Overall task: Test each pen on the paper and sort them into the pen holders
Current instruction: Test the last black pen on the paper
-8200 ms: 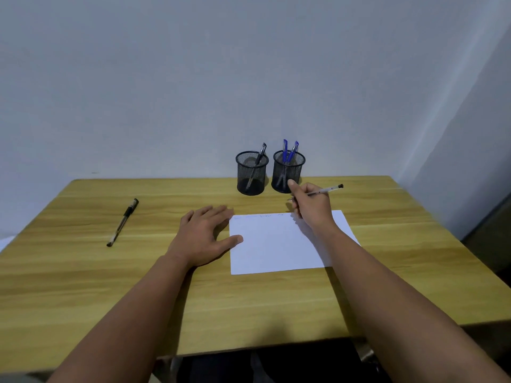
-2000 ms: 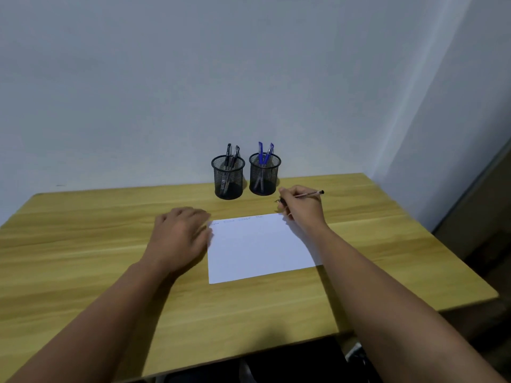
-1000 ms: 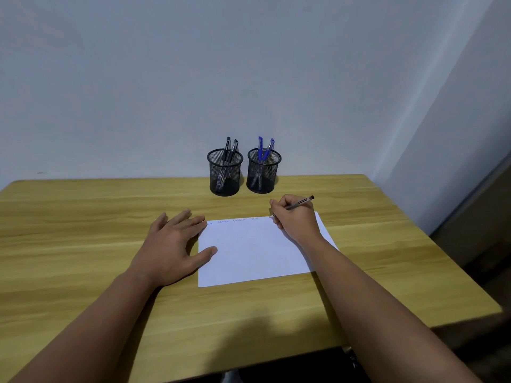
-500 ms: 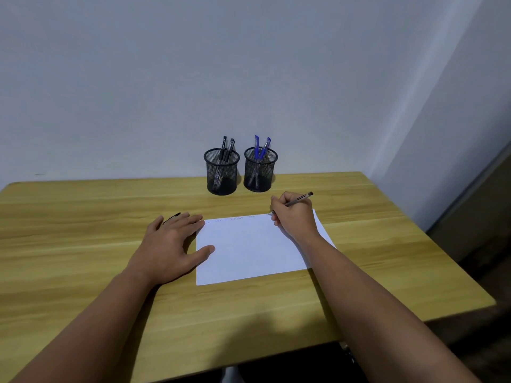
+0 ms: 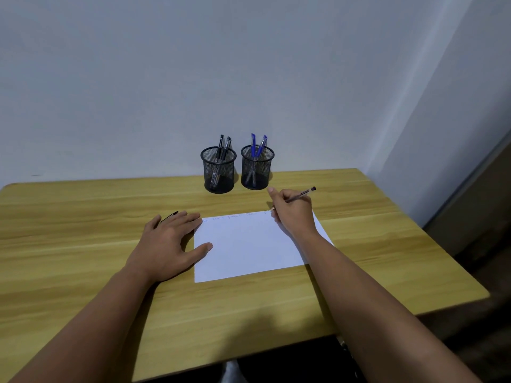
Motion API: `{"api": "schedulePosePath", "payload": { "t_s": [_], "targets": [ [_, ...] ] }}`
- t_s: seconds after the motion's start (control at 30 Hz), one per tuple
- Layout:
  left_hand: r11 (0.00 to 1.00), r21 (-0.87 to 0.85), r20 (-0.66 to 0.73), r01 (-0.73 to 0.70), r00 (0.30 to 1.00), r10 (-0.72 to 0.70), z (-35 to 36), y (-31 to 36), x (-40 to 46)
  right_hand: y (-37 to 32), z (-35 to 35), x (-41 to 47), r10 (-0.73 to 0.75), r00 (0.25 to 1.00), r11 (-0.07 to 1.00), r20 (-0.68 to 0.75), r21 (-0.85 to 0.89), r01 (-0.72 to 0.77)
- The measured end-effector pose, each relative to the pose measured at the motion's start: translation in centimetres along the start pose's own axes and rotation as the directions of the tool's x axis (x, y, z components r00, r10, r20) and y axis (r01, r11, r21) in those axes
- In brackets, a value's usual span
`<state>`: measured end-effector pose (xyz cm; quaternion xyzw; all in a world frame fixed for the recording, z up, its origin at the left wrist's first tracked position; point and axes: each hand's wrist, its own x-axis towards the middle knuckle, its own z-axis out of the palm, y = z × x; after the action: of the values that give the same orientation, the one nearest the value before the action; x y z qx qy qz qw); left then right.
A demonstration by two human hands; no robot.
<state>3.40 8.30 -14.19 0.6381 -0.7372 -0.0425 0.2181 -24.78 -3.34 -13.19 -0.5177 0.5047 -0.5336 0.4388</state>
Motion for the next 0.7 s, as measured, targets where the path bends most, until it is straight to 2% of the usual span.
{"api": "schedulePosePath", "payload": {
  "t_s": [0.7],
  "targets": [
    [1.0, -0.017, -0.012, 0.003, 1.0, -0.003, 0.3, -0.3, 0.1, 1.1, 0.1, 0.9, -0.041, 0.998, 0.991, 0.055, -0.124, 0.047]
  ]
}}
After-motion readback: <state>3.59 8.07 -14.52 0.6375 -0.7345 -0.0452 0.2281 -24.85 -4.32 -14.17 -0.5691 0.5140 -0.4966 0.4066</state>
